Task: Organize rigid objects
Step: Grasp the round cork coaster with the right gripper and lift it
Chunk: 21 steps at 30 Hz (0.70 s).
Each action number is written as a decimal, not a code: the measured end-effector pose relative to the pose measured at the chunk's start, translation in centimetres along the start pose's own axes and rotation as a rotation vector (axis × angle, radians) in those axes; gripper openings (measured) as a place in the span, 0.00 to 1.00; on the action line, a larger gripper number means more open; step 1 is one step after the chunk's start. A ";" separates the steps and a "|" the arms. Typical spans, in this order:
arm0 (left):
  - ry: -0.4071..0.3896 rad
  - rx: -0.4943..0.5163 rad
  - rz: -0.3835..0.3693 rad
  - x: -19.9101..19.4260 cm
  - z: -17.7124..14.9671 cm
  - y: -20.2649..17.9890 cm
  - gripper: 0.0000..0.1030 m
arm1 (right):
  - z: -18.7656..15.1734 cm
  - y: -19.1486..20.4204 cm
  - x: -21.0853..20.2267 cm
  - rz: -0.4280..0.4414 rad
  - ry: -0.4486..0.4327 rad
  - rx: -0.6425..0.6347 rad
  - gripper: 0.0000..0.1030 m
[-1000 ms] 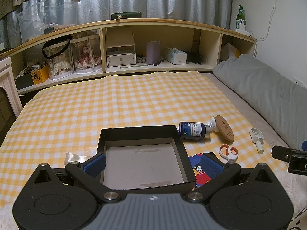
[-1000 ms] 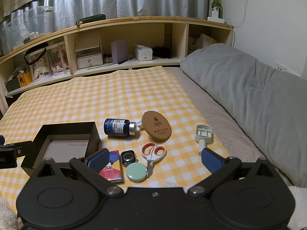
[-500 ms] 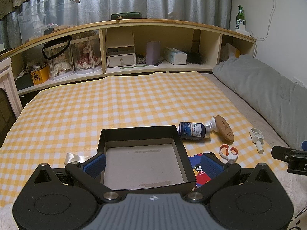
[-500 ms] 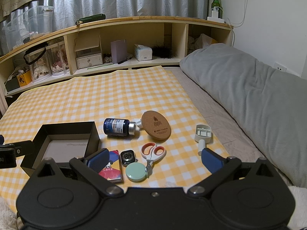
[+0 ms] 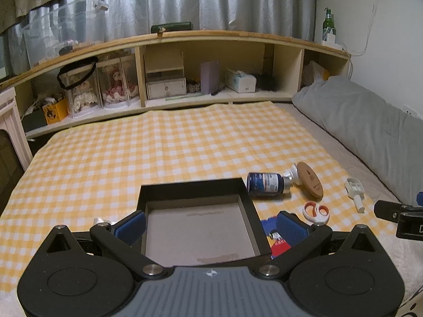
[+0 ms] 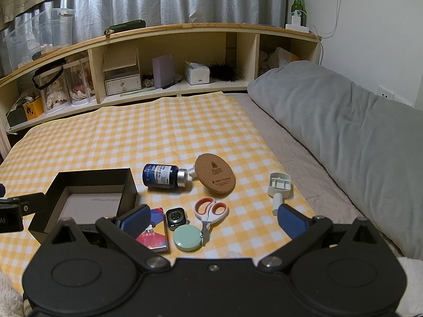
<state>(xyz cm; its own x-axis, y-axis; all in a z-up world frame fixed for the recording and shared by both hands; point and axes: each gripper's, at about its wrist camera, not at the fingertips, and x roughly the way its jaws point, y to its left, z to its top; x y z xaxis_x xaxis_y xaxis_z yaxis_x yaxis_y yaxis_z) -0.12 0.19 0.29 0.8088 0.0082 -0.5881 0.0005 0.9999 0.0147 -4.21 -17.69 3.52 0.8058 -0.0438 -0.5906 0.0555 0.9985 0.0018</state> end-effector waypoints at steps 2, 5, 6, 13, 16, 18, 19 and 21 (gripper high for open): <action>-0.014 0.003 0.005 -0.1 0.2 0.0 1.00 | -0.4 -0.5 0.0 0.003 -0.011 0.009 1.00; -0.040 -0.014 0.010 -0.3 0.8 0.4 1.00 | 0.5 -1.1 -0.4 0.010 -0.030 0.030 1.00; -0.047 -0.018 0.018 -0.3 0.9 0.5 1.00 | 0.7 -1.4 -0.4 0.011 -0.036 0.035 1.00; -0.090 -0.007 0.042 0.9 2.3 1.7 1.00 | 3.8 -1.3 0.8 0.011 -0.116 -0.008 1.00; -0.102 -0.002 0.057 1.8 3.0 2.5 1.00 | 5.5 -1.6 2.1 0.025 -0.128 -0.028 1.00; -0.114 -0.009 0.071 2.4 3.3 3.2 1.00 | 6.5 -1.8 3.2 0.030 -0.115 -0.025 1.00; -0.119 -0.016 0.075 2.7 3.5 3.6 1.00 | 6.9 -2.0 3.9 0.033 -0.105 -0.019 1.00; -0.121 -0.043 0.082 3.3 4.0 4.5 1.00 | 7.8 -2.3 5.4 0.042 -0.085 0.001 1.00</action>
<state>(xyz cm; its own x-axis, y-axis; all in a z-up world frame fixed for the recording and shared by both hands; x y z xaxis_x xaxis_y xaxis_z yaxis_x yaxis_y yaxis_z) 4.90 4.65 1.61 0.8700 0.0908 -0.4846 -0.0917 0.9955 0.0220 4.65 -20.48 6.66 0.8544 -0.0046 -0.5197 0.0211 0.9994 0.0259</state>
